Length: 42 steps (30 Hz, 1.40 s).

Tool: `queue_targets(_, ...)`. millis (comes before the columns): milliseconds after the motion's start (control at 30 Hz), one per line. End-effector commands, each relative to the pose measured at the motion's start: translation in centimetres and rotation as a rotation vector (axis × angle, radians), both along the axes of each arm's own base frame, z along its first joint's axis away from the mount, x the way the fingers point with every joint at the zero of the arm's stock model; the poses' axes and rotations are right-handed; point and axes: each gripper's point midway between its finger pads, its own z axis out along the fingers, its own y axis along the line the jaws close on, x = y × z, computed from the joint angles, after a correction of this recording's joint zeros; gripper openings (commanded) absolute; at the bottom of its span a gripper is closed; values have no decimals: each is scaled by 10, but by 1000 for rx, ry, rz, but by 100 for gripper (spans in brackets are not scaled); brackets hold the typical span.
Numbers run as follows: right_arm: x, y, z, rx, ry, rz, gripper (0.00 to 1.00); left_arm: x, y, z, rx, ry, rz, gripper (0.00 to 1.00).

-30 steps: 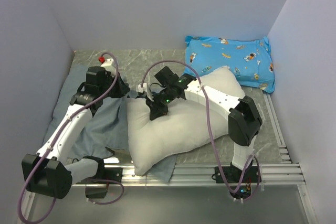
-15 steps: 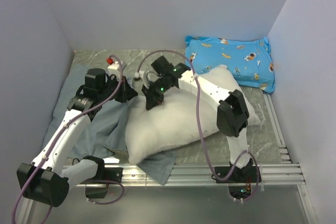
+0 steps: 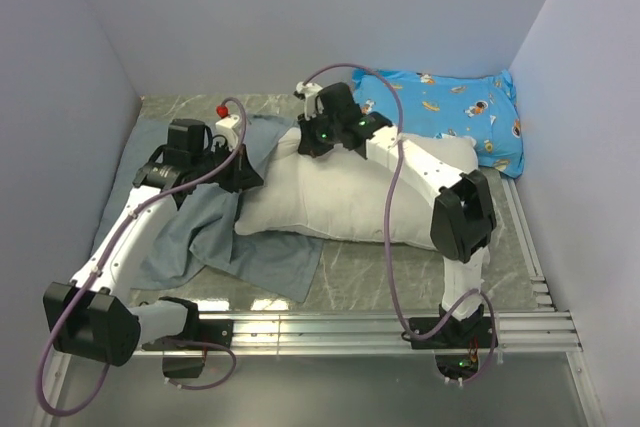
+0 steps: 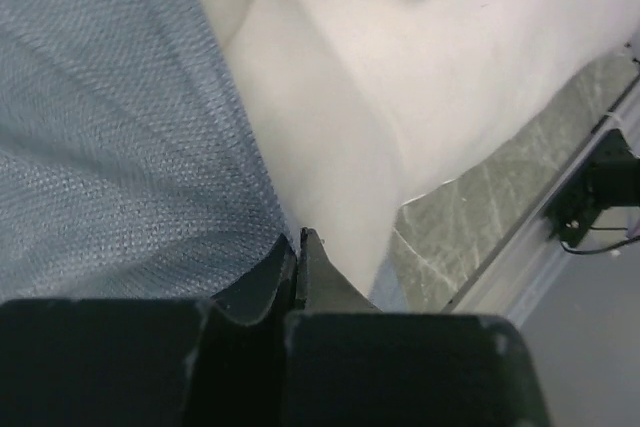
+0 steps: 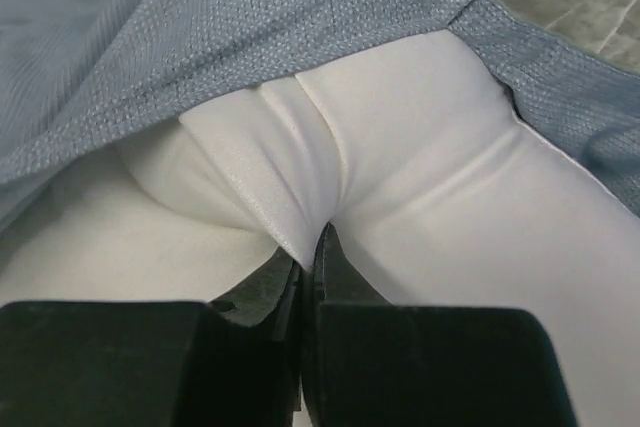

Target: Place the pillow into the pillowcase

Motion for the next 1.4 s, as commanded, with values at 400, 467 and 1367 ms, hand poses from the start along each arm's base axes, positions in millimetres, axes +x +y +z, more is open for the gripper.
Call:
queue_targets(400,95,-18,61,137,-236,-696,0,-24,-35,47,-241,101,-110,0)
queue_targets(467,90,-4,61,176,-188,-649,0,-12,-35,46,-211,46,-34,0)
queue_targets(1367,118,-60,55,108,-278,-825,0,-35,-3,30,99,102,-194,0)
